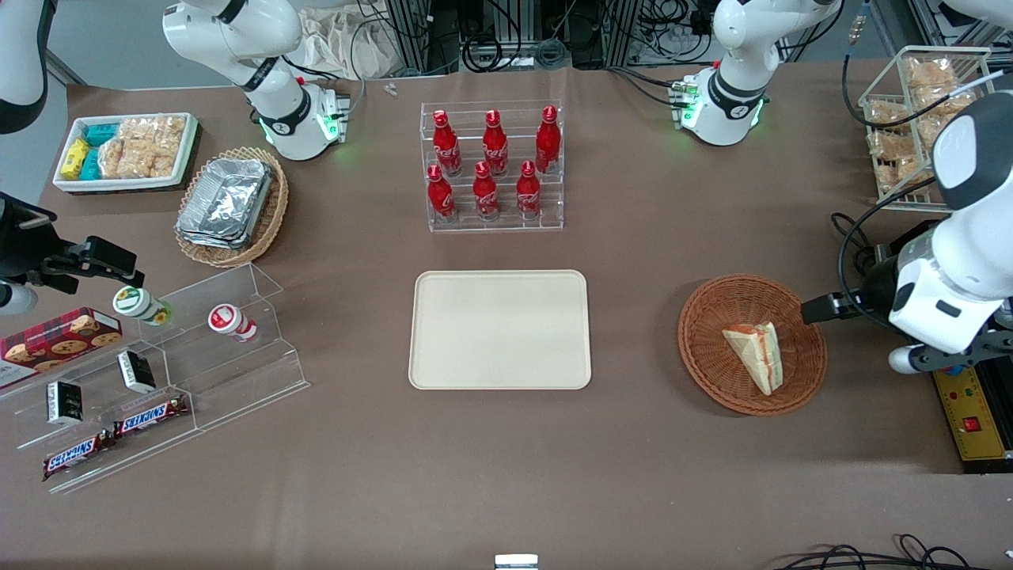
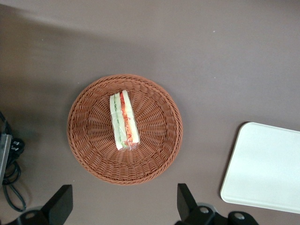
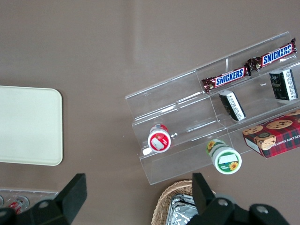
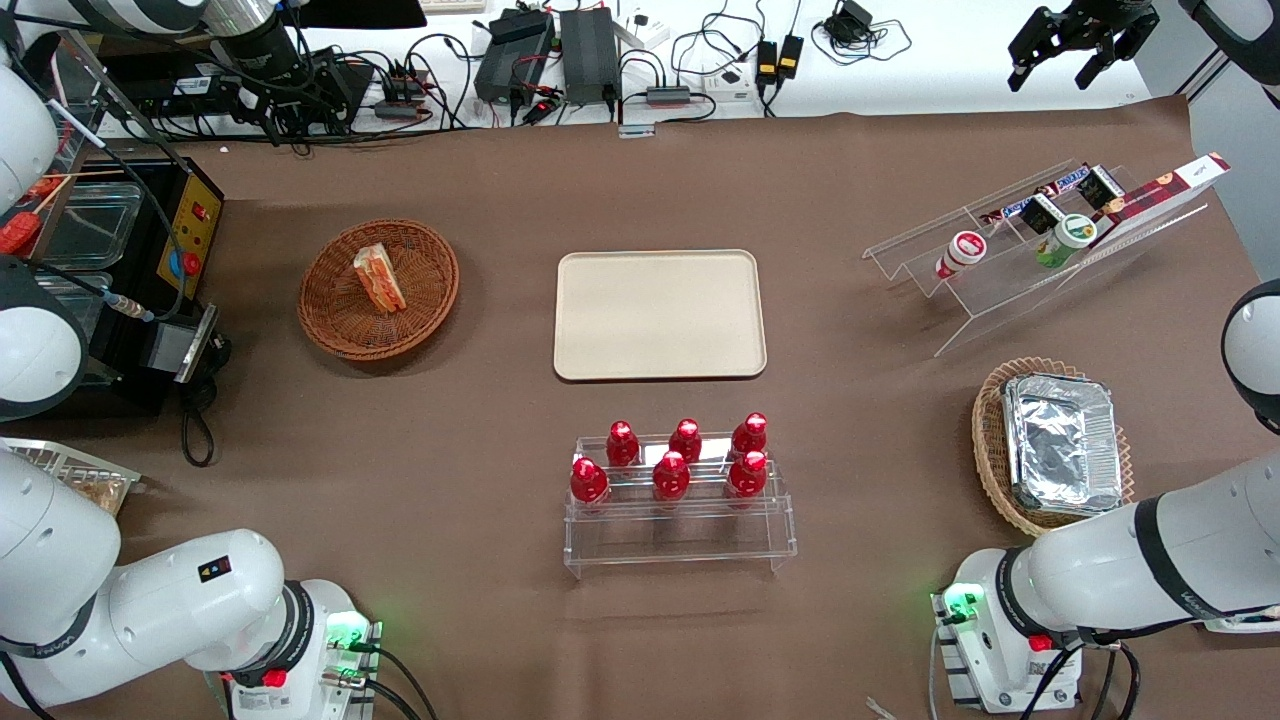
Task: Place sandwich from basket to tray
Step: 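Move the left gripper down over the sandwich in the wicker basket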
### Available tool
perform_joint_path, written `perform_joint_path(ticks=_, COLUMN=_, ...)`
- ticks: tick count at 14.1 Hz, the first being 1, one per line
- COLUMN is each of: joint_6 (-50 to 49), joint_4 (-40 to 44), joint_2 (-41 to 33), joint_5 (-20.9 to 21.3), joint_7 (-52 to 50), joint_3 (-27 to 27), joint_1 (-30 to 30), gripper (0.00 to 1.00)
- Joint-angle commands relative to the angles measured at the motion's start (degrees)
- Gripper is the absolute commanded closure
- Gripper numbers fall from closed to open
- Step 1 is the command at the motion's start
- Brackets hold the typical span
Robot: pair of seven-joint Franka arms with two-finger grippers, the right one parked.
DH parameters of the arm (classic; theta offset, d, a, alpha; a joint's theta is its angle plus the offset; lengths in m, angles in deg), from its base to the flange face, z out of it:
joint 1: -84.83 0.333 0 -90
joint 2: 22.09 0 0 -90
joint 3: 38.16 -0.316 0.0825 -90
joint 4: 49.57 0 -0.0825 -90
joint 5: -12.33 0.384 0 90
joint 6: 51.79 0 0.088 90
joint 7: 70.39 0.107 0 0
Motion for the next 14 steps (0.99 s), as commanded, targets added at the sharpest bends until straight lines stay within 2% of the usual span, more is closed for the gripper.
perform_joint_path(ticks=1, joint_6=6.6, joint_4=-6.4, joint_2=-0.38, joint_5=1.09, joint_7=-6.43, joint_3=0.35, joint_1=0.49, gripper=0.0)
perform_joint_path(ticks=4, joint_6=12.94, joint_4=-14.49, joint_2=-1.44, joint_5=1.09, joint_7=-8.3, joint_3=0.17, joint_1=0.58, gripper=0.0)
perform_joint_path(ticks=7, joint_6=19.0, joint_4=-20.12, joint_2=-0.91, joint_5=3.98, joint_7=-8.56, joint_3=-1.41, joint_1=0.5, gripper=0.0)
perform_joint_path(ticks=13, joint_6=25.87, joint_4=-23.3, joint_2=3.47, joint_5=4.6, joint_7=-13.92, joint_3=-3.17, joint_1=0.32, gripper=0.0)
perform_joint_path(ticks=14, joint_6=26.05, joint_4=-23.21, joint_2=4.79, joint_5=6.17, joint_7=-15.32, joint_3=-3.17, joint_1=0.32, gripper=0.0)
